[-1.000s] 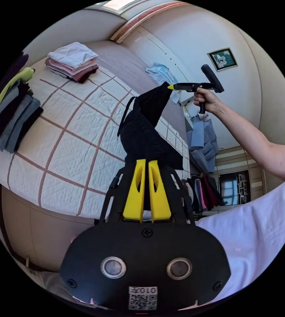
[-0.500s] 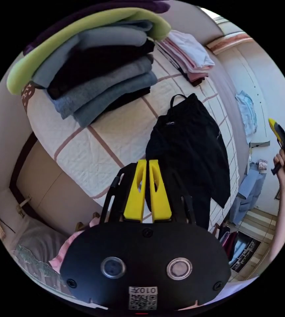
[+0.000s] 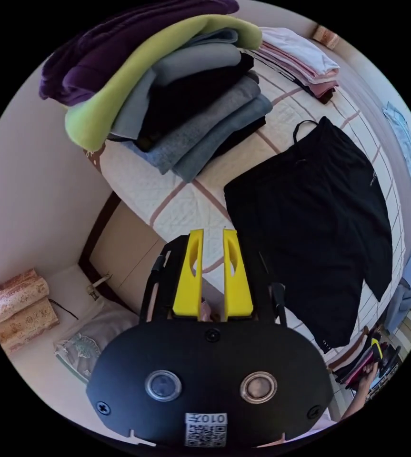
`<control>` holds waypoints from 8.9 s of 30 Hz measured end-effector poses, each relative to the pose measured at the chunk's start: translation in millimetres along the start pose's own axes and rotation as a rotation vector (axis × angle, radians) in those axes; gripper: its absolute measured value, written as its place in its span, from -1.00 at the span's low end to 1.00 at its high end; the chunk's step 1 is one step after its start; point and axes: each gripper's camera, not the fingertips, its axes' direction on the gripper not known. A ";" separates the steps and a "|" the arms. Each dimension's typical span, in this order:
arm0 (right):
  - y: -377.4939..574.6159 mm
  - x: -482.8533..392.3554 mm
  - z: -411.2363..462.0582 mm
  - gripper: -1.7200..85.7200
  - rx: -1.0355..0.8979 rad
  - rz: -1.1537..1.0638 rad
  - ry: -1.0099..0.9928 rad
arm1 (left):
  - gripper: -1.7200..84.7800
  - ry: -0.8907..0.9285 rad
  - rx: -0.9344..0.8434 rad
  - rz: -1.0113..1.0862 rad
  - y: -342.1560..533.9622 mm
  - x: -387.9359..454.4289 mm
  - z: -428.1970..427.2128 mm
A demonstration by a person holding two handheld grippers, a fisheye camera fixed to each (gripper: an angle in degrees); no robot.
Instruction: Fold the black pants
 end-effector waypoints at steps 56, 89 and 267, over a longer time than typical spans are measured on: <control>101.4 172.4 249.2 -0.89 -0.073 0.225 -0.022 | -0.96 0.242 -0.122 0.860 292.0 335.9 -100.5; 70.7 100.6 238.8 -0.86 0.058 0.014 -0.084 | -0.96 -0.266 -0.077 0.836 156.9 307.7 20.7; 275.1 169.4 474.3 -0.69 0.442 0.941 -0.233 | -0.96 -0.130 -0.050 1.437 410.3 492.9 -35.0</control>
